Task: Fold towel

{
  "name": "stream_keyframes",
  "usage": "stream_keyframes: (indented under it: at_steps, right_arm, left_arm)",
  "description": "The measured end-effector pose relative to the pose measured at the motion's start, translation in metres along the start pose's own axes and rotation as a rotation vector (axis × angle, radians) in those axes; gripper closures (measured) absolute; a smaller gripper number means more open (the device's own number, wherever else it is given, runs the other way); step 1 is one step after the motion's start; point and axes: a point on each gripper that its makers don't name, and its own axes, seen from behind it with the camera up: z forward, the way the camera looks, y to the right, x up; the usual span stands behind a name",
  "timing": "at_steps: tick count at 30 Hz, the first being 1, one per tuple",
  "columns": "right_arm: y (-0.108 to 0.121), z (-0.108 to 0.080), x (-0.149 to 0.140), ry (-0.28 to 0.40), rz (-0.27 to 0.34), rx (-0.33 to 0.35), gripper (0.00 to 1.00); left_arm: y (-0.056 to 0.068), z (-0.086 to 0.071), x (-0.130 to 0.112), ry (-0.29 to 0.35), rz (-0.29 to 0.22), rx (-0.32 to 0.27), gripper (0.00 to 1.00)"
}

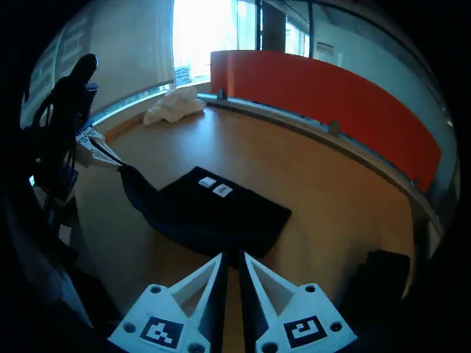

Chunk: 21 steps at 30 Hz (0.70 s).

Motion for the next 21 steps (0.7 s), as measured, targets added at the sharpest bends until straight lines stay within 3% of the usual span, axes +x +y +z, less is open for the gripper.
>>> stream_keyframes:
  at_steps: [14, 21]
  right_arm:
    - [0.041, 0.044, 0.012, -0.034, 0.007, -0.036, 0.88]
    - [0.051, 0.059, 0.012, -0.046, 0.016, -0.038, 0.88]
  left_arm:
    - [-0.028, 0.039, 0.042, 0.034, -0.001, 0.012, 0.99]
    - [-0.036, 0.055, 0.052, 0.029, 0.021, 0.009, 0.99]
